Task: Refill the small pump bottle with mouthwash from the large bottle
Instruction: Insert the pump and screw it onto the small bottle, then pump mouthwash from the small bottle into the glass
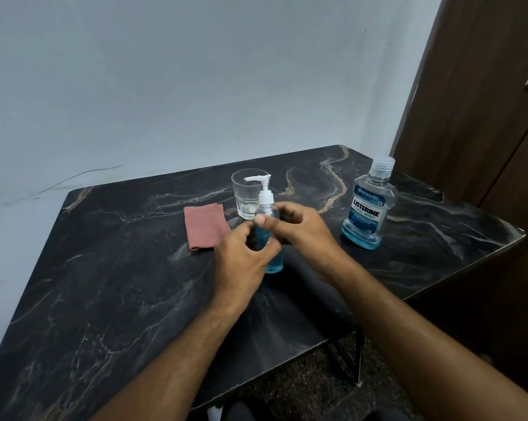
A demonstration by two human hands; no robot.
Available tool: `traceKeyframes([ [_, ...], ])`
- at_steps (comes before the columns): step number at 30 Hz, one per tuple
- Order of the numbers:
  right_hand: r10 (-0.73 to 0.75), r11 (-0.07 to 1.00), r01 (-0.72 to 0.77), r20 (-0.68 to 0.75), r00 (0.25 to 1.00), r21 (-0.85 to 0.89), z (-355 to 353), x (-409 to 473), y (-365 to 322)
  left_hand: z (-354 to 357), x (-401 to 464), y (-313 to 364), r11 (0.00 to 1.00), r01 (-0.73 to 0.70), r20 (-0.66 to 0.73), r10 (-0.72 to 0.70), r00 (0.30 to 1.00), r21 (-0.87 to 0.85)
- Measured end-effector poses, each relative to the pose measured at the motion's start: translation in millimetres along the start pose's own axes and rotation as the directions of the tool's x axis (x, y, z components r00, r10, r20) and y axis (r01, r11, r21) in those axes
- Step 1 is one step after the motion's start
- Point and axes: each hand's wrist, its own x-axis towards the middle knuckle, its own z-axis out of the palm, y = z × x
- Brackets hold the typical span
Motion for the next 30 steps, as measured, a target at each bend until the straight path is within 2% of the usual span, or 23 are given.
traceKeyframes([
  [2,0.051,0.998,-0.052,0.056,0.997,0.019,-1.9,-4.4,6.6,-0.4,0.4,-0.4,1.000,-0.003,0.048,0.003,0.999,0.009],
  [4,0.059,0.997,-0.061,0.037,0.998,0.057,-3.2,-6.7,9.6,0.2,1.0,-1.2,0.999,0.012,0.119,-0.016,0.993,0.035],
  [7,-0.027,0.999,0.028,-0.044,0.999,0.027,-5.4,-9.7,12.9,1.9,1.6,-4.0,0.998,0.019,0.193,-0.031,0.981,0.059],
  [10,-0.095,0.995,0.095,-0.152,0.984,-0.012,-7.5,-11.9,13.7,-0.6,-1.6,-1.1,0.992,-0.101,0.191,0.085,0.978,0.078],
  [12,-0.124,0.992,0.120,-0.225,0.966,-0.031,-14.7,-10.9,13.6,-3.1,0.0,1.1,0.987,-0.150,0.129,0.141,0.982,0.057],
  [13,-0.123,0.992,0.116,-0.253,0.960,-0.041,-19.3,-10.0,13.2,-5.4,3.9,1.1,0.991,-0.122,0.091,0.118,0.989,0.046],
  [15,-0.097,0.995,0.084,-0.280,0.955,-0.059,-30.5,-8.6,14.1,-7.3,13.6,-6.2,0.999,0.017,0.040,-0.018,0.999,0.039],
  [17,-0.072,0.996,0.055,-0.283,0.956,-0.070,-40.3,-8.1,19.5,-6.0,24.2,-17.9,0.986,0.160,0.054,-0.162,0.985,0.039],
  [19,-0.062,0.994,0.034,-0.276,0.959,-0.104,-44.9,-9.6,24.9,-2.9,37.8,-29.0,0.969,0.245,0.077,-0.247,0.966,0.034],
  [24,-0.136,0.977,0.094,-0.220,0.966,-0.193,-42.7,-16.8,26.3,11.8,84.6,-29.2,0.949,0.269,0.022,-0.276,0.961,0.165],
  [30,-0.244,0.948,0.197,-0.174,0.954,-0.249,-48.5,-19.2,16.0,43.3,107.3,-39.2,0.954,0.284,-0.049,-0.281,0.959,0.097],
])
